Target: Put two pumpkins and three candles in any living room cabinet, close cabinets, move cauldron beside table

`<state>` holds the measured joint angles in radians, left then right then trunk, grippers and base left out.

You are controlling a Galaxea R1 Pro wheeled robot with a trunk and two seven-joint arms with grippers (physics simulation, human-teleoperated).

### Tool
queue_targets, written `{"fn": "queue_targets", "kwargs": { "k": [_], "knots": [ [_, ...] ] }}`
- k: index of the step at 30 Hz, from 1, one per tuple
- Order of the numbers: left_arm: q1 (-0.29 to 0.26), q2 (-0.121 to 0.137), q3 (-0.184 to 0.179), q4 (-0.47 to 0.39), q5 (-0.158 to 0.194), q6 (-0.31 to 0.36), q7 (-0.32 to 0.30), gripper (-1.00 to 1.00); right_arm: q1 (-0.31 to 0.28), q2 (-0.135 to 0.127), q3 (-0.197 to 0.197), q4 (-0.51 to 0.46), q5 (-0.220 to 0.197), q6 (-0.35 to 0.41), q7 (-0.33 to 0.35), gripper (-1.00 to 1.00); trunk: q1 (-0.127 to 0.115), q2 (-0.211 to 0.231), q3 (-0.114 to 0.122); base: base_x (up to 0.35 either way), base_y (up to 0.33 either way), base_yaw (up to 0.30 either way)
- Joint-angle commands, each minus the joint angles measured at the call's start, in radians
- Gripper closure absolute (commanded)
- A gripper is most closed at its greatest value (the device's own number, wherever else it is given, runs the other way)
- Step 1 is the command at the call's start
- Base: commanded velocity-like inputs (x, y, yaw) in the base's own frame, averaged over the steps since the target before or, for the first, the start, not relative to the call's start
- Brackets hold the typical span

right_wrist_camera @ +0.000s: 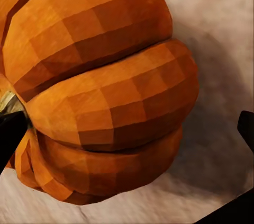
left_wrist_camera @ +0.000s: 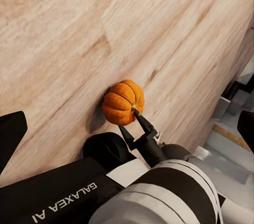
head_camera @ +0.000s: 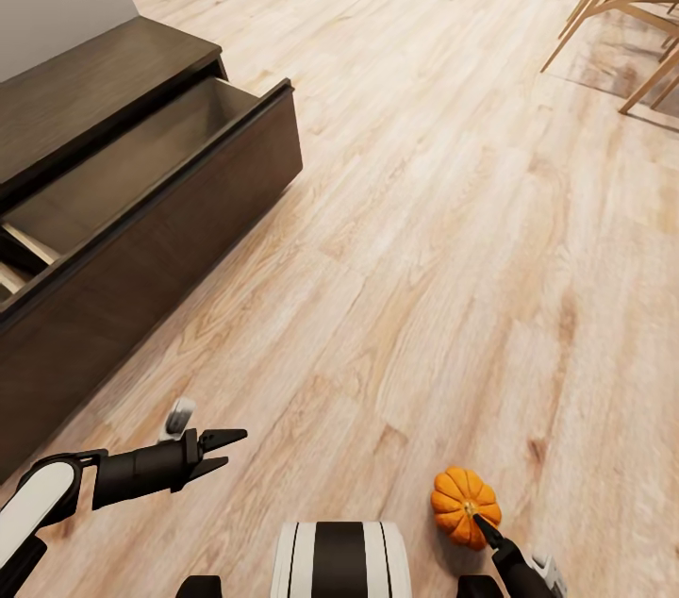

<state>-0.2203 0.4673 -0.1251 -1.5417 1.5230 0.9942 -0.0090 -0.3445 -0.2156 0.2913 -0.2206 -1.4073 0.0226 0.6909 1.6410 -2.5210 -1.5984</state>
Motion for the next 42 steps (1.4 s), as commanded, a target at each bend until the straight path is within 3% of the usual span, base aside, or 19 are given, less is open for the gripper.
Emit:
{"fn": "queue_targets", "kwargs": {
  "k": [1,23,24,42],
  "knots": [
    [-0.001,0.001,-0.001,0.000,0.000,0.002,-0.001,-1.00,-0.001,0.000,0.007,0.001,-0.010,0.002,0.002,-1.00,0.000,0.000,0.000,0.020,0.010,0.000],
    [-0.001,0.001,-0.002,0.000,-0.001,0.002,0.000,-1.00,-0.001,0.000,0.008,0.001,-0.009,0.001,0.002,-1.00,0.000,0.000,0.000,0.054,0.020,0.000],
    [-0.001,0.001,-0.002,0.000,-0.001,0.002,0.000,-1.00,-0.001,0.000,0.008,0.000,-0.009,0.001,0.002,1.00,0.000,0.000,0.000,0.000,0.000,0.000],
    [-0.001,0.000,-0.002,0.000,0.000,0.002,-0.002,-1.00,-0.001,-0.001,0.008,0.000,-0.009,0.002,0.002,1.00,0.000,0.000,0.000,0.000,0.000,0.000]
  ]
}}
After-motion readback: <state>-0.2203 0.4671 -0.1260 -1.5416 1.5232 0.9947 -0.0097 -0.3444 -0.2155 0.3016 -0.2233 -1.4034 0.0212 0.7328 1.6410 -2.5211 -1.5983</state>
